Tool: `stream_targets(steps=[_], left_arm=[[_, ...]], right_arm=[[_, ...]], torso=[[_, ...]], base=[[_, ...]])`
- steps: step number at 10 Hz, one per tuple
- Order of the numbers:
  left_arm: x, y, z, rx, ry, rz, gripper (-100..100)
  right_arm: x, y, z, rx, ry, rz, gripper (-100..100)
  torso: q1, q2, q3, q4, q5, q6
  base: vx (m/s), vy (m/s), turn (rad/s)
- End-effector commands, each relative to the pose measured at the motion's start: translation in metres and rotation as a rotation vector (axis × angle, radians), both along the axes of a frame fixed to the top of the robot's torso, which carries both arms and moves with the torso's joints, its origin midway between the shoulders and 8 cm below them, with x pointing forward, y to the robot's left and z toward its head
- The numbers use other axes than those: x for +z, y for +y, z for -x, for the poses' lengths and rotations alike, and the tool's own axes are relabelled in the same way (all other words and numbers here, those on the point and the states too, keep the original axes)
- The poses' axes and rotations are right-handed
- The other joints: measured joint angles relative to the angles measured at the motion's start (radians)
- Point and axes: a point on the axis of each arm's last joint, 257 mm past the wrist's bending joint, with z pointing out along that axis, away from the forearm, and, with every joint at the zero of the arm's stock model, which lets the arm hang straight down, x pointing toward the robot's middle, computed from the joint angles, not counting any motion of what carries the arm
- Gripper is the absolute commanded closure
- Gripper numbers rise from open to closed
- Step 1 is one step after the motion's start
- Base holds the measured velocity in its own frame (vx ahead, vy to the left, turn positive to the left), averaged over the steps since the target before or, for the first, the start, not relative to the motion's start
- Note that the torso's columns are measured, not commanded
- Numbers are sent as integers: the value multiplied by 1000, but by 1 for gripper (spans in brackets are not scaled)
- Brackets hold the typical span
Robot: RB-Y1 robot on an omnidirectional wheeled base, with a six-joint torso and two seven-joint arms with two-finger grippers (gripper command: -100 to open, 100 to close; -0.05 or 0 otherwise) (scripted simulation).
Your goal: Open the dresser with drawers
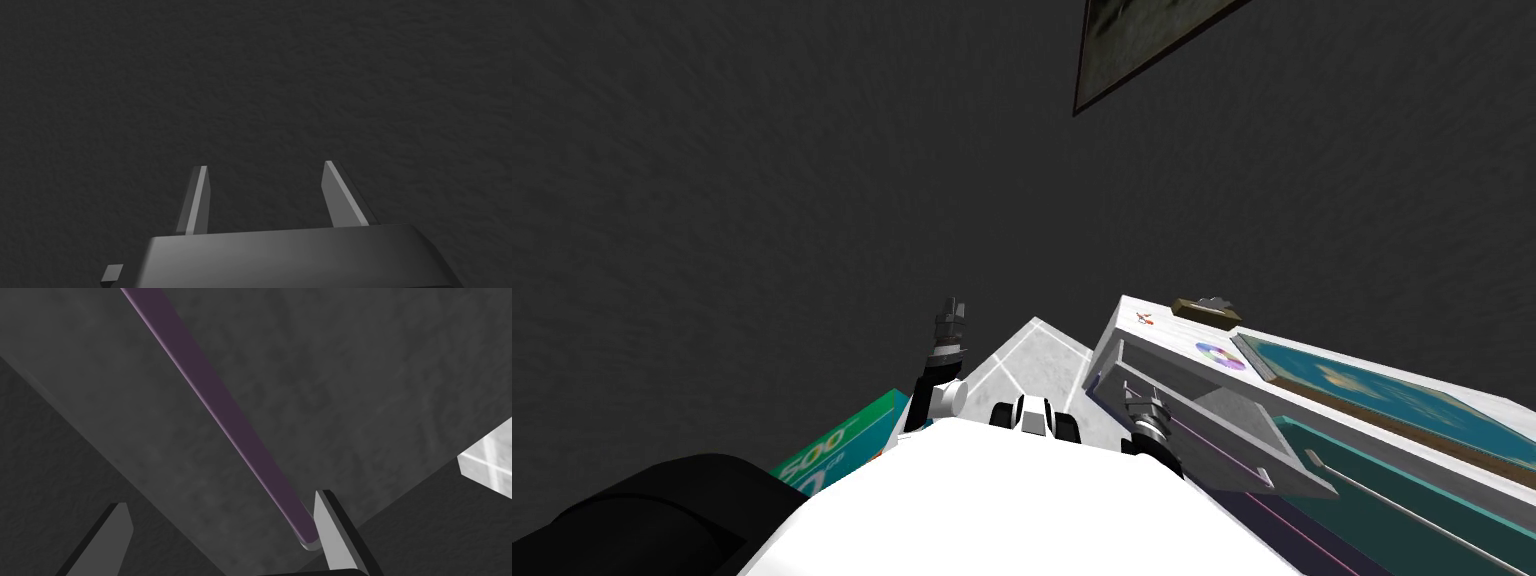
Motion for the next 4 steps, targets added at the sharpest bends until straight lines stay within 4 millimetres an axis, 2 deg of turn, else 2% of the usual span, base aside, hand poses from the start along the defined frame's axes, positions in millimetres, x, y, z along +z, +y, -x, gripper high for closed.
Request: stream_targets(steps=[1, 4], left_arm=[[0, 0, 0, 0, 0, 0, 0], [0, 0, 0, 0, 0, 0, 0]], right_arm=[[-1, 0, 1, 0, 3, -1, 0], [-4, 1, 3, 1, 10, -4, 0]], torso=[[-1, -1, -1, -1, -1, 0], [-3, -4, -2, -2, -2, 1]], base=[[0, 0, 0], [0, 0, 0]])
